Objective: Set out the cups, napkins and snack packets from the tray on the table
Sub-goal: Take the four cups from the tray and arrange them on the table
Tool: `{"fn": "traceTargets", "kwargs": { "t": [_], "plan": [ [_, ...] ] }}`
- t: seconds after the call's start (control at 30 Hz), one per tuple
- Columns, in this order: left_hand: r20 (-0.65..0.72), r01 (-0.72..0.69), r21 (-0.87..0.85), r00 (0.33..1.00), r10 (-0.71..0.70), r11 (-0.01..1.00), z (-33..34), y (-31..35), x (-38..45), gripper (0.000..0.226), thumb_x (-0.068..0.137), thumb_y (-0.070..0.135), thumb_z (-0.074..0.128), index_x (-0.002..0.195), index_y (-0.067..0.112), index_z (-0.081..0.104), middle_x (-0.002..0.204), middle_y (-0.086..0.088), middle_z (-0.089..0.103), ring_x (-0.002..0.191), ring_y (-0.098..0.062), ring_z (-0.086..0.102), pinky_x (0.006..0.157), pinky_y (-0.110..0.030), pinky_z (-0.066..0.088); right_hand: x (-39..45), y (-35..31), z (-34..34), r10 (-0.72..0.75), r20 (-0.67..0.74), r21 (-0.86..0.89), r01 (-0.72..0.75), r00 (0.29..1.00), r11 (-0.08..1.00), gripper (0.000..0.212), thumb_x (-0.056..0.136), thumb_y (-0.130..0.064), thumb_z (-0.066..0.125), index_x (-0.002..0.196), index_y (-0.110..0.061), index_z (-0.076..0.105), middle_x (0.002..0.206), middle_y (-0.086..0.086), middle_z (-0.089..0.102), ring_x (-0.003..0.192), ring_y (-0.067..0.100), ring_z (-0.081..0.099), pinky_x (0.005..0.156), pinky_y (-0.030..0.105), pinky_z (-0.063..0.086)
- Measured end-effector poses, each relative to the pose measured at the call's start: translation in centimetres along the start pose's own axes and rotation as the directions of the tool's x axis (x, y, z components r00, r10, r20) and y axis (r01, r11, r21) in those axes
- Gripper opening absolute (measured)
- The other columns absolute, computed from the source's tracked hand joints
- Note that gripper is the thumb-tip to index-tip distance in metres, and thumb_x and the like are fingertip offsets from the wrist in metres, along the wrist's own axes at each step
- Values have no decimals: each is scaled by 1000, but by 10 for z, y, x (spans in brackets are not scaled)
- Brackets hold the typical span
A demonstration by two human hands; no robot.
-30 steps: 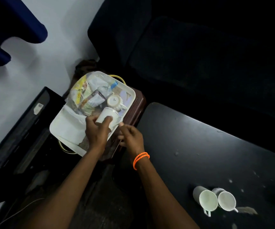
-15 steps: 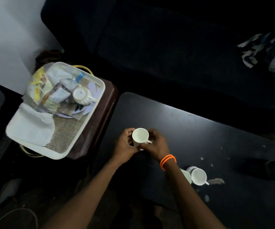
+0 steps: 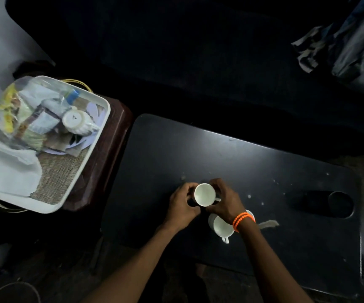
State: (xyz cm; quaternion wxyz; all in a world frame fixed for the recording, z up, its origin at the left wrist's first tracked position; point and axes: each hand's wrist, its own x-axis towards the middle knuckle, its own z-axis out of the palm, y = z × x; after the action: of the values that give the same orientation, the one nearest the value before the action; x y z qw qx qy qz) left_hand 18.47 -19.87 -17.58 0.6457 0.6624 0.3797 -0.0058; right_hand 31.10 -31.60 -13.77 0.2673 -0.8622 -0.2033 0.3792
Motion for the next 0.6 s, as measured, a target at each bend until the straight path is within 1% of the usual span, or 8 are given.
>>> {"fn": "traceTargets", "kwargs": {
  "t": [0.07,0.13,0.27,0.33,0.47,0.53,0.6],
  "plan": [
    [-5,-4,9,1000,4,1000,6,-1,-8,61,64,-10,74,116,20,66,124,-1,70,113,-9,69,98,-25,58,-3,6,-4,9,35,-28,-8,999,1000,70,56,-13,91,112,-33,55,109,-8,67,100,16,66,81,24,52],
    [8,0,7,1000,0,1000,11,-2,-16,61,65,-10,75,116,21,66,124,0,69,114,-8,68,98,-22,57,-6,11,-7,27,65,-54,-24,998,998,73,56,-10,89,119,-26,58,113,-6,67,103,18,65,81,23,51],
    [8,-11,-20,1000,11,1000,17,-3,-25,65,66,-10,74,115,30,63,124,4,68,115,-7,67,99,-19,55,-10,16,-12,51,105,-73,-44,993,996,77,56,-14,87,125,-28,57,115,-9,64,106,16,63,81,24,49],
    [11,-13,-21,1000,13,1000,18,-4,-26,66,67,-9,74,114,35,61,124,8,67,115,-7,67,99,-19,54,-10,16,-14,61,116,-72,-53,991,996,76,58,-16,86,127,-28,56,119,-6,65,107,18,63,85,29,53],
    [41,3,-18,999,-3,1000,17,-11,-25,67,68,-4,75,114,41,61,126,7,68,117,-5,67,100,-19,54,-10,14,-15,63,134,-60,-55,989,997,73,63,-17,85,129,-27,57,122,-3,65,109,20,63,90,37,56],
    [80,16,21,997,-17,1000,15,-15,-26,62,70,2,76,117,39,63,127,10,66,117,-3,65,103,-21,54,-10,10,-15,68,148,-53,-61,987,997,67,69,-17,82,131,-25,57,120,-3,64,109,20,63,94,40,56],
    [88,7,83,996,-14,996,6,-18,-24,56,72,10,78,122,32,65,128,11,62,116,-4,64,104,-24,54,-9,4,-16,70,146,-14,-69,987,998,57,73,-20,77,127,-25,61,118,-3,67,109,19,64,94,34,54]
  ]
}}
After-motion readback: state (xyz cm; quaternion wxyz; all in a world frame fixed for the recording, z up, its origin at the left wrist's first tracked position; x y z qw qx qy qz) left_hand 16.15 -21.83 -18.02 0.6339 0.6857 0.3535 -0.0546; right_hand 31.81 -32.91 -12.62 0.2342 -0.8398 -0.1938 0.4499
